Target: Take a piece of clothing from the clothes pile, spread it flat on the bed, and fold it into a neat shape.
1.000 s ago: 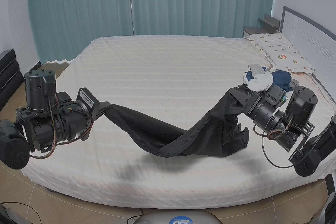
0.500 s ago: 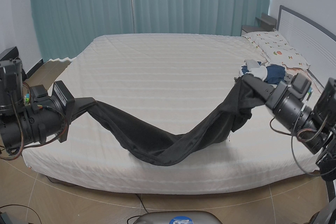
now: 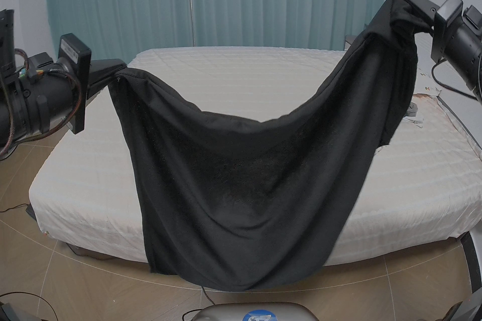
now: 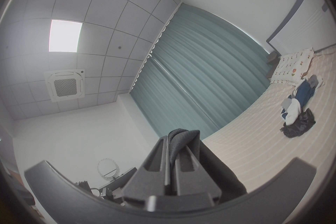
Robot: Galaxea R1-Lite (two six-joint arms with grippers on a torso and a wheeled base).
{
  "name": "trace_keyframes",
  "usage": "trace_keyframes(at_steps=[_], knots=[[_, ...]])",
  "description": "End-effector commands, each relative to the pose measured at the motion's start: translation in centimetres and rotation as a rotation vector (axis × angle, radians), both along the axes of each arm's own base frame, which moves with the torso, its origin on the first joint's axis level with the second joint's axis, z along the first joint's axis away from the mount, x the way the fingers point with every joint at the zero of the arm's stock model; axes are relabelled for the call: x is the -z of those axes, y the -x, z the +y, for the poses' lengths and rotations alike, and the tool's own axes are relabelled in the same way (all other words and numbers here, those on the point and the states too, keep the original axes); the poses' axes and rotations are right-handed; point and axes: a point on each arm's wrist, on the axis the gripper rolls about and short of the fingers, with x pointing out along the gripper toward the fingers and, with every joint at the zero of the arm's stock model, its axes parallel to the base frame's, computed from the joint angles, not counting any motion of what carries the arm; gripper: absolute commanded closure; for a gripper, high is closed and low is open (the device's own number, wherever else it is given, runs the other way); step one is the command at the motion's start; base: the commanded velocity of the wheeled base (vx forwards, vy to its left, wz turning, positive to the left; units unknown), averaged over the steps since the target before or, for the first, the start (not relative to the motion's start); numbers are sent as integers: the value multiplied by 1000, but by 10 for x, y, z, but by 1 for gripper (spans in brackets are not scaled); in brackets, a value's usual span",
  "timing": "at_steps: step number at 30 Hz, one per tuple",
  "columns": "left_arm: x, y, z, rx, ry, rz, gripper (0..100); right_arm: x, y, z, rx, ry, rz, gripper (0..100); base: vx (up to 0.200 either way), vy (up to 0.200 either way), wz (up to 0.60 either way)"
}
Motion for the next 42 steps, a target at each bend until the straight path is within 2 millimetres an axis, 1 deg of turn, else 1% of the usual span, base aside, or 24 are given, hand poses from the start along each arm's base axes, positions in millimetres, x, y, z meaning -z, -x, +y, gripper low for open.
trace_keyframes(at_steps=[1,2,3,4,5,6,11,16,17,18,19,22,23,24,26,27,30,34,35,36,37,40,41,42], knots=[[17,-43,-12,-36,-32,84,100,-5,-35,0,59,12,31,100,0,0,0],[26,-52,-14,-36,-42,113,100,0,-48,2,73,19,51,100,0,0,0],[26,-52,-14,-36,-42,113,100,0,-48,2,73,19,51,100,0,0,0],[33,-61,-15,-40,-50,135,100,13,-62,6,77,37,92,100,0,0,0],[33,-61,-15,-40,-50,135,100,13,-62,6,77,37,92,100,0,0,0],[40,-70,-15,-46,-54,158,100,26,-76,11,80,54,116,100,0,0,0],[52,-90,-17,-50,-55,177,100,46,-103,17,97,40,91,100,160,0,0],[65,-111,-24,-33,-59,199,100,57,-120,16,117,51,105,100,200,0,0],[65,-112,-24,-35,-59,199,100,58,-121,15,120,51,108,100,200,0,0],[69,-121,-27,-36,-63,205,100,67,-130,16,128,61,129,100,200,0,0],[72,-127,-28,-39,-65,210,100,71,-134,17,130,65,137,100,200,0,0],[79,-144,-31,-50,-70,222,100,76,-147,15,147,65,139,100,200,0,0],[80,-145,-30,-51,-71,223,100,76,-148,15,147,64,136,100,200,0,0],[85,-155,-29,-62,-72,231,100,77,-156,15,154,60,124,100,200,0,0],[89,-160,-30,-65,-74,238,100,77,-159,16,155,60,121,100,200,0,0],[95,-170,-31,-74,-79,245,100,82,-167,15,167,69,122,100,200,0,0],[102,-186,-30,-87,-79,248,100,90,-179,16,182,81,131,100,200,0,0],[115,-205,-33,-85,-84,261,100,109,-192,13,210,103,171,100,200,0,0],[121,-212,-35,-85,-86,267,100,118,-198,12,225,119,188,100,200,0,0],[121,-212,-35,-85,-86,267,100,118,-198,12,225,119,188,100,200,0,0],[125,-222,-38,-85,-86,263,100,130,-208,7,259,132,209,100,200,0,0],[132,-240,-43,-93,-87,250,100,143,-223,-1,305,131,229,100,0,0,0],[132,-241,-43,-93,-87,250,100,144,-224,-1,306,130,229,100,0,0,0],[135,-247,-45,-97,-88,245,100,149,-229,-4,322,128,238,100,0,0,0]])
